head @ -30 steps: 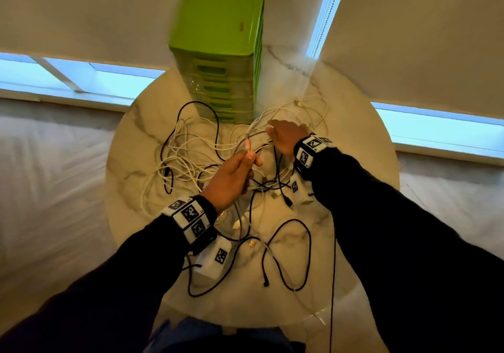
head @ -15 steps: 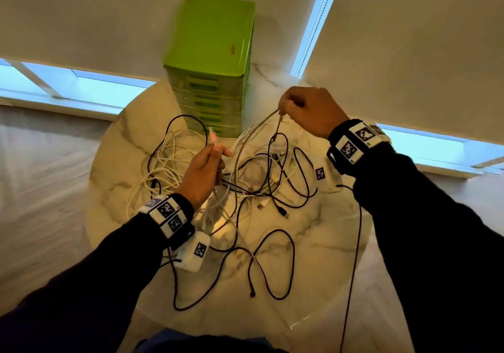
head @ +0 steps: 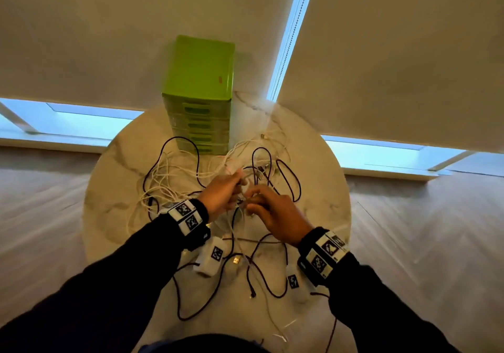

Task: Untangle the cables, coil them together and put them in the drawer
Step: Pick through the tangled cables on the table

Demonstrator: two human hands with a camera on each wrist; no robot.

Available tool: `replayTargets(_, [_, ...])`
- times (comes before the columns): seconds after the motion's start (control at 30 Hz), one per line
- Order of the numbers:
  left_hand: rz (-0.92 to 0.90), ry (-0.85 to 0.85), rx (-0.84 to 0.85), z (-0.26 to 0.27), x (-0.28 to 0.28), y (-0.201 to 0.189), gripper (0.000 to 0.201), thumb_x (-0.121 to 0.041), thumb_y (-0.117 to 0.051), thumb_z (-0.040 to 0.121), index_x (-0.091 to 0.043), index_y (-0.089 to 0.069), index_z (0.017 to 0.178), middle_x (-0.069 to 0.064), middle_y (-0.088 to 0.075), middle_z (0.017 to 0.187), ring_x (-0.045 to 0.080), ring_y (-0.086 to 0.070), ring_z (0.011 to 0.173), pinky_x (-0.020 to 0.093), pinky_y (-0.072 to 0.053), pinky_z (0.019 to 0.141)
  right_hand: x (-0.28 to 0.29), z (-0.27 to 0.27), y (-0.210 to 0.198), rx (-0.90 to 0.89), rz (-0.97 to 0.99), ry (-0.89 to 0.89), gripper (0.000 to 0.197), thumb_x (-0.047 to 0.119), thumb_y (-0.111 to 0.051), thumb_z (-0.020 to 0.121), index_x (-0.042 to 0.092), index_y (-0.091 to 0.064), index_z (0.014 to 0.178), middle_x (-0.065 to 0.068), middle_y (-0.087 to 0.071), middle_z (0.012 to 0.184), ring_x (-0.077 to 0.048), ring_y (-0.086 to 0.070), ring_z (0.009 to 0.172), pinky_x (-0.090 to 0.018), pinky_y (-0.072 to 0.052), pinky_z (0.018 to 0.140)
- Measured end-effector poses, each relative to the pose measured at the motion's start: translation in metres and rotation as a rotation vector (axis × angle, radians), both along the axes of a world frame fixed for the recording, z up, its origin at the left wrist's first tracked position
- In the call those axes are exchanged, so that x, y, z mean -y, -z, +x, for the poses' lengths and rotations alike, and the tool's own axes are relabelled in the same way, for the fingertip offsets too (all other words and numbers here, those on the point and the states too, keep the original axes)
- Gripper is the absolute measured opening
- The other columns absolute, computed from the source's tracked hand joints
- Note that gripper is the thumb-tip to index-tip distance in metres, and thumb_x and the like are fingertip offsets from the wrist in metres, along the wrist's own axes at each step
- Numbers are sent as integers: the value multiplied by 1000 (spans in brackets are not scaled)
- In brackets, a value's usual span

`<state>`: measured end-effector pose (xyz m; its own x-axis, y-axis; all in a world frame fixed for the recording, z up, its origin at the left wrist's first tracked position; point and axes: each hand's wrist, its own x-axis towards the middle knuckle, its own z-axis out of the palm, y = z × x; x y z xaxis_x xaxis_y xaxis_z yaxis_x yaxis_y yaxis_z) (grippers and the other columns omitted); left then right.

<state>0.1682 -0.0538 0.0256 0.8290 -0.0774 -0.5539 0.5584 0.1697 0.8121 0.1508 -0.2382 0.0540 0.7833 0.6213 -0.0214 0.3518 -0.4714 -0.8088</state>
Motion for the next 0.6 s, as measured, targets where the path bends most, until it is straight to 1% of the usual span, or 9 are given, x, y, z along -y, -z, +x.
replayTargets(0.07, [42,8,19,-5,3,1,30,-42,-50,104,-18,-65,95,-5,-42,64,10,-38,55,24,-30,51,3,-7,6,-65,-47,-31,17,15,-56,100,17,-52,116,2,-73,97,-9,-69,88,-31,-56,81])
replayTargets(0.13, [101,26,101,-17,5,-7,25,-35,-49,105,-19,-66,98,-11,-47,59,7,-43,54,22,-35,52,8,-19,4,-132,-97,-25,21,18,-59,99,18,-55,119,4,-69,110,-9,-67,97,-31,-56,86])
replayTargets(0.23, [193,67,235,-28,7,-15,21,-30,-48,106,-18,-63,100,-20,-52,54,2,-45,55,23,-37,57,12,-21,-4,-252,-123,92,31,20,-62,95,20,-57,126,6,-61,123,-8,-61,109,-32,-53,95])
replayTargets(0.3, [222,81,294,-34,5,-20,19,-27,-46,107,-18,-61,100,-22,-53,53,-2,-47,54,20,-37,57,7,-17,-10,-328,-44,197,33,22,-59,95,21,-58,128,4,-61,126,-9,-59,115,-34,-51,101])
replayTargets(0.37, [262,118,356,-39,2,-23,18,-24,-46,107,-19,-60,97,-24,-54,54,-5,-48,53,19,-37,58,-1,-10,-13,-350,40,294,31,26,-53,98,22,-61,127,5,-64,124,-9,-60,115,-37,-49,103])
replayTargets(0.47, [337,213,442,-50,-1,-28,17,-23,-45,107,-25,-59,98,-25,-59,62,-6,-51,57,19,-39,59,-17,-1,-17,-251,56,408,25,34,-52,101,20,-66,117,2,-70,108,-15,-65,103,-43,-51,98])
replayTargets(0.53, [353,260,474,-57,-2,-30,20,-27,-43,108,-23,-62,113,-12,-69,85,12,-61,72,31,-48,64,-28,1,-17,-189,71,442,19,29,-57,99,15,-68,107,-1,-73,100,-17,-68,95,-47,-53,92])
replayTargets(0.57, [357,268,482,-59,-2,-30,28,-32,-41,108,-20,-61,123,-1,-68,103,24,-60,86,42,-50,75,-33,1,-18,-166,91,457,15,24,-59,98,13,-67,103,-3,-73,96,-18,-69,91,-48,-54,89])
replayTargets(0.6, [364,263,477,-61,-3,-29,34,-38,-39,108,-20,-60,128,8,-64,109,32,-54,95,49,-48,86,-37,0,-21,-156,121,484,11,20,-58,97,11,-64,101,-4,-74,93,-20,-70,89,-48,-55,87])
